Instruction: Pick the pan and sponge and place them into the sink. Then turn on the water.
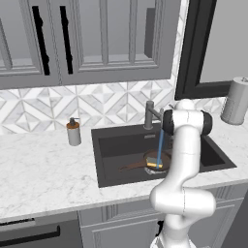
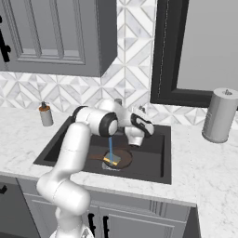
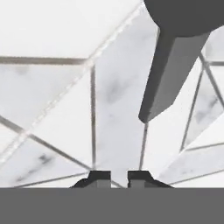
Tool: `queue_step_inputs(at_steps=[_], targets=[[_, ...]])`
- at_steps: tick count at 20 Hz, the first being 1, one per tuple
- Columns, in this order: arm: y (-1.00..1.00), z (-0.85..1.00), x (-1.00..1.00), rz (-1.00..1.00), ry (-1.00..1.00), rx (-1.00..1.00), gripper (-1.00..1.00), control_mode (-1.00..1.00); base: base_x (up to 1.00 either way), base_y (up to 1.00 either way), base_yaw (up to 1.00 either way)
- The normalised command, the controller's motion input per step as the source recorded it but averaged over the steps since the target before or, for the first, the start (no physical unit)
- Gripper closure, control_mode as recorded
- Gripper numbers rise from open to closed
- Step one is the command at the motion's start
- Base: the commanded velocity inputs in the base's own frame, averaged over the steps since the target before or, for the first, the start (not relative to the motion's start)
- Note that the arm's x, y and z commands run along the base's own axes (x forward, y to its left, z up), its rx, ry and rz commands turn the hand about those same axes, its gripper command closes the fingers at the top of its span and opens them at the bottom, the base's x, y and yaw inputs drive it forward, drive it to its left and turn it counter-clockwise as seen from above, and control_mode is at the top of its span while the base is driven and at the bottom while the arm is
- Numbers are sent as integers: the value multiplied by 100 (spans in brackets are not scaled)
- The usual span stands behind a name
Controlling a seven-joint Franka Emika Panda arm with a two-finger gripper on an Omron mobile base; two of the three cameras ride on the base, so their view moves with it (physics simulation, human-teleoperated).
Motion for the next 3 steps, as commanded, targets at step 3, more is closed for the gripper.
queue_step_inputs(at_steps=[3], targets=[[-99,62,-32,25,3,44,100,-100,0,0,0]])
